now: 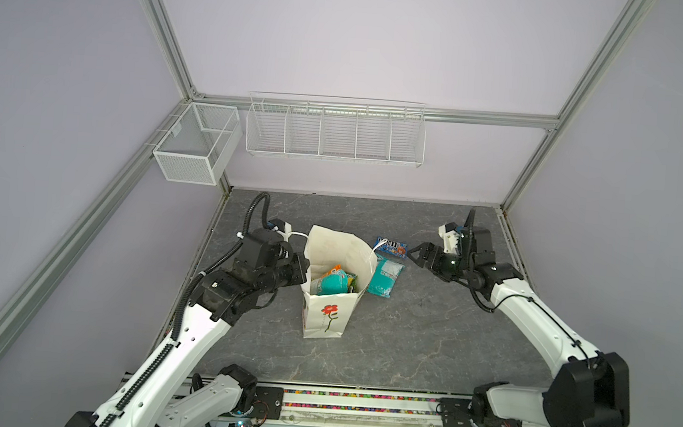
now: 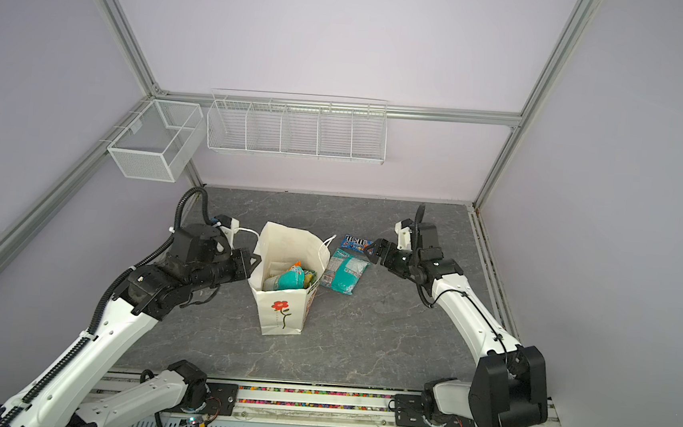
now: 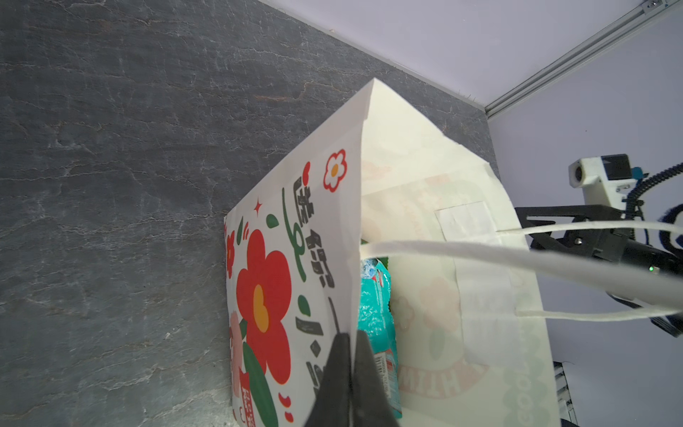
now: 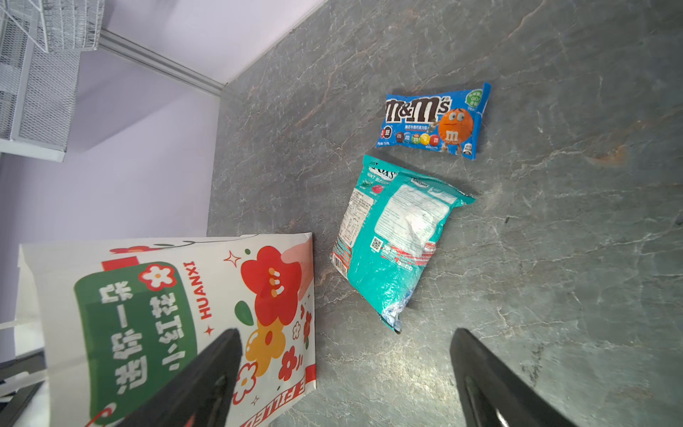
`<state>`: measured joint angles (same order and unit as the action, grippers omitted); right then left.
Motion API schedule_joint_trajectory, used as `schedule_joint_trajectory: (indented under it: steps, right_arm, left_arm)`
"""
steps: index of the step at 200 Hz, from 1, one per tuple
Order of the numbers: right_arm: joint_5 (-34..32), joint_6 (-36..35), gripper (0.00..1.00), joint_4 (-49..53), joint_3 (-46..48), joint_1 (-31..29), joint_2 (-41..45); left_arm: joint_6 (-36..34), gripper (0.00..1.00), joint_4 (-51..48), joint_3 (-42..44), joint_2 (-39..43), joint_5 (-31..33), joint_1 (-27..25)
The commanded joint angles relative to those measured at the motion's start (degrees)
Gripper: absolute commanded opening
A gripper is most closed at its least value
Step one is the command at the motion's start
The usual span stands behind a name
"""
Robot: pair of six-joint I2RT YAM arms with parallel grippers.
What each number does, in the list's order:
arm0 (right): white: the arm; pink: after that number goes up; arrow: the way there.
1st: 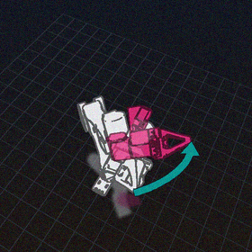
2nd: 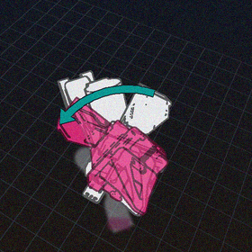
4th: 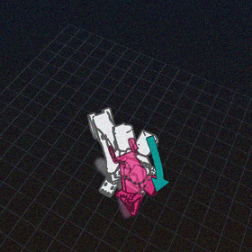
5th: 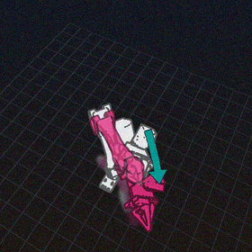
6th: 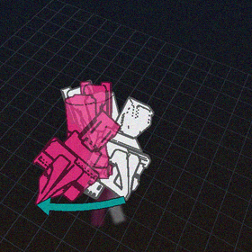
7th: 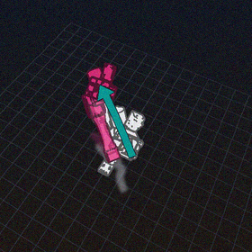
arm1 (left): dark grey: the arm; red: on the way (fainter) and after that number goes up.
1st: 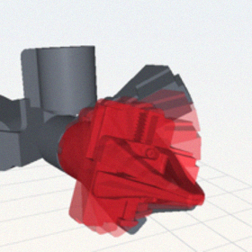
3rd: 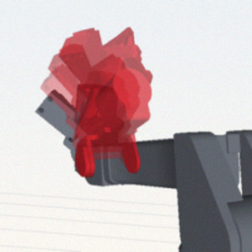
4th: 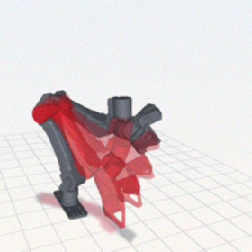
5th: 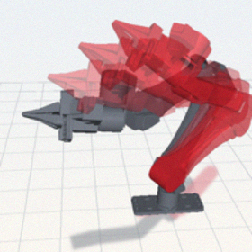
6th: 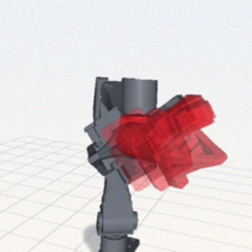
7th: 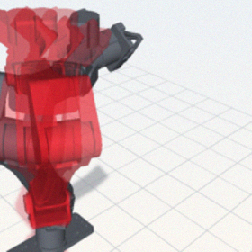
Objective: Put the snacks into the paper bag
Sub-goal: 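Lower the open right gripper onto the second teal packet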
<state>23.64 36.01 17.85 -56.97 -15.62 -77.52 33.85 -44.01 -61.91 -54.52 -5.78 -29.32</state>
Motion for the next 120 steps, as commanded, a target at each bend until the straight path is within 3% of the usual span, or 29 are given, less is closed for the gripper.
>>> schedule_joint_trajectory:
  steps: [1,120]
  right_arm:
    - [4.0,2.6,0.92,-4.0,1.8,0.9,-1.5]
    - [10.7,9.0,0.97,-14.7,6.2,3.5,-11.1]
  left_arm:
    - [-0.4,0.00,2.4,0.2,0.6,0.9,-0.3]
    - [-0.5,0.00,2.6,0.4,0.1,1.0,-0.3]
